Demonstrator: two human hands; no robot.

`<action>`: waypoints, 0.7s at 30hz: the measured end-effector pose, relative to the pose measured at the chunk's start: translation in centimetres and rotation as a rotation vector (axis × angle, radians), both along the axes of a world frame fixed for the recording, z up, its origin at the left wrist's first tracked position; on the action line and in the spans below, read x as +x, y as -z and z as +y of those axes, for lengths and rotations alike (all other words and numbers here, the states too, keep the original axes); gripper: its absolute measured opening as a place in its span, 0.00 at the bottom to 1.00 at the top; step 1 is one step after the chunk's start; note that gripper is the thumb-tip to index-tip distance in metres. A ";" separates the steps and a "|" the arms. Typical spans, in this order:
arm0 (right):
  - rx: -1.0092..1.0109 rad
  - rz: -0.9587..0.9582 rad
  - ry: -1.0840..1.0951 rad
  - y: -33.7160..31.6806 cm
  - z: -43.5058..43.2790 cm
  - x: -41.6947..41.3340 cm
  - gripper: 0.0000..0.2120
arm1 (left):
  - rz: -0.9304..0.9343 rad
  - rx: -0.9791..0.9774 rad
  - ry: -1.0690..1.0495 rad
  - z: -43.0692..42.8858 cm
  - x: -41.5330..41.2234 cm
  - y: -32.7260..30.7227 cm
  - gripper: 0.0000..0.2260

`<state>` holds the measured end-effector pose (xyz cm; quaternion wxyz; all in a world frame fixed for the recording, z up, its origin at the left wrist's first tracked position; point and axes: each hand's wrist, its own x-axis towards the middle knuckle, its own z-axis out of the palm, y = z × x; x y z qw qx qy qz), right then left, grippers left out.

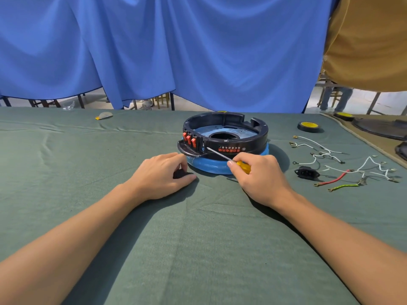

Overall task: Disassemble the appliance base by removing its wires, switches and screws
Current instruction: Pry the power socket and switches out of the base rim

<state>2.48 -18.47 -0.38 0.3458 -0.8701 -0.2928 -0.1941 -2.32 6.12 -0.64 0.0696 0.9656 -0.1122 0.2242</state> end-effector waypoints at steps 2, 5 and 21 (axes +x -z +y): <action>0.040 0.017 -0.014 -0.2 -0.2 -0.3 0.11 | -0.023 -0.016 0.001 -0.5 -0.1 0.0 0.15; 0.129 0.097 -0.032 -0.7 -0.7 -1.0 0.11 | -0.070 -0.096 0.032 -2.2 0.0 -0.3 0.18; 0.632 0.666 -0.126 -2.5 -10.3 -1.0 0.11 | -0.237 -0.309 0.403 -17.7 2.9 -1.9 0.25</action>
